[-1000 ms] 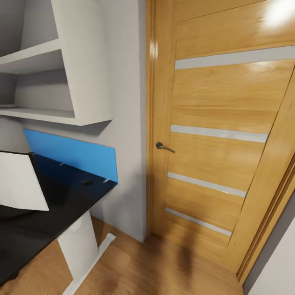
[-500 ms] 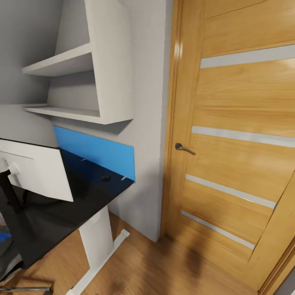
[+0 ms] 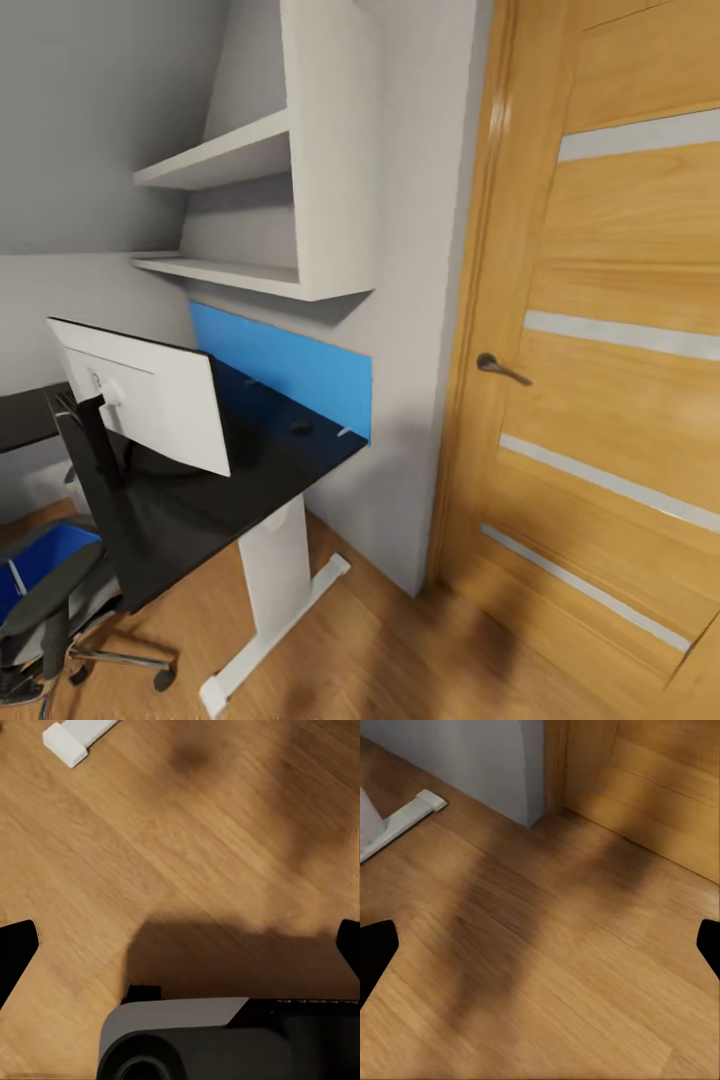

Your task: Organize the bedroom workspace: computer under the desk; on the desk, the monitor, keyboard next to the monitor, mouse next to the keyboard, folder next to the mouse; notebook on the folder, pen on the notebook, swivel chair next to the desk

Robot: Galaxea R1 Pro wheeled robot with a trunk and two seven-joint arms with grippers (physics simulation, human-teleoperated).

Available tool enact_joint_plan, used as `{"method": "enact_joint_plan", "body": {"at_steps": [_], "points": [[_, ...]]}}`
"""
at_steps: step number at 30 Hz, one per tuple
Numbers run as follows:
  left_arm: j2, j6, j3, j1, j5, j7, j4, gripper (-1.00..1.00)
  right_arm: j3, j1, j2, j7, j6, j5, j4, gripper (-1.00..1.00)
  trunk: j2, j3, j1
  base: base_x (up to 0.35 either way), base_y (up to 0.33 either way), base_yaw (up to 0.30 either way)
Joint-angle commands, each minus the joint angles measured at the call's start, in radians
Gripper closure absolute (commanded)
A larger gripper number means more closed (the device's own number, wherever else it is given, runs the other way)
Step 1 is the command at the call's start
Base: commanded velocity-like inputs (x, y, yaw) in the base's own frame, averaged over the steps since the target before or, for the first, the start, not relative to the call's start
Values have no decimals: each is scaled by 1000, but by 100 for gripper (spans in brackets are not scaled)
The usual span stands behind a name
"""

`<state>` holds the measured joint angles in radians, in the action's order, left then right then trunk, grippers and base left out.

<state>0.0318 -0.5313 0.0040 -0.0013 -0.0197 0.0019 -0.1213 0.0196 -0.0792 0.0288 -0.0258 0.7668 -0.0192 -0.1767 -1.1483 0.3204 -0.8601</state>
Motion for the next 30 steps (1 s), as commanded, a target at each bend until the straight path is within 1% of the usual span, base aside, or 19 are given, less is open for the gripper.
{"method": "enact_joint_plan", "body": {"at_steps": [1,5,8,10,11,15,17,21,30], "points": [[0,-10,1,0,-2,1,-1,-100,4,0,0,0,4,-3,0,-100,-1,1,0,0,0,286],[0,-26,3,0,-3,4,-1,-100,8,0,-1,-1,6,-6,-1,-100,-1,3,0,0,0,285],[0,-33,18,0,-11,4,-1,-100,10,0,-2,-2,8,-8,-1,-100,-1,5,0,0,0,283],[0,-35,33,0,-18,3,-1,-100,10,0,-3,-2,9,-7,-2,-100,-1,6,0,0,0,282],[0,-36,50,0,-23,2,-1,-100,11,0,-3,-2,12,-7,-2,-100,-1,6,0,0,0,282],[0,-36,76,0,-30,0,-1,-100,11,0,-4,-2,27,-7,-2,-100,-1,9,0,0,0,281],[0,-37,89,0,-33,1,-1,-100,10,0,-4,-2,56,-7,-1,-100,-1,10,0,0,0,281],[-1,-40,93,0,-32,0,-1,-100,10,0,-5,-1,76,-6,0,-100,-1,12,0,0,0,281],[-3,-59,94,0,-32,2,-1,-100,10,0,-4,0,79,-5,0,-100,-1,17,0,0,0,281]]}}
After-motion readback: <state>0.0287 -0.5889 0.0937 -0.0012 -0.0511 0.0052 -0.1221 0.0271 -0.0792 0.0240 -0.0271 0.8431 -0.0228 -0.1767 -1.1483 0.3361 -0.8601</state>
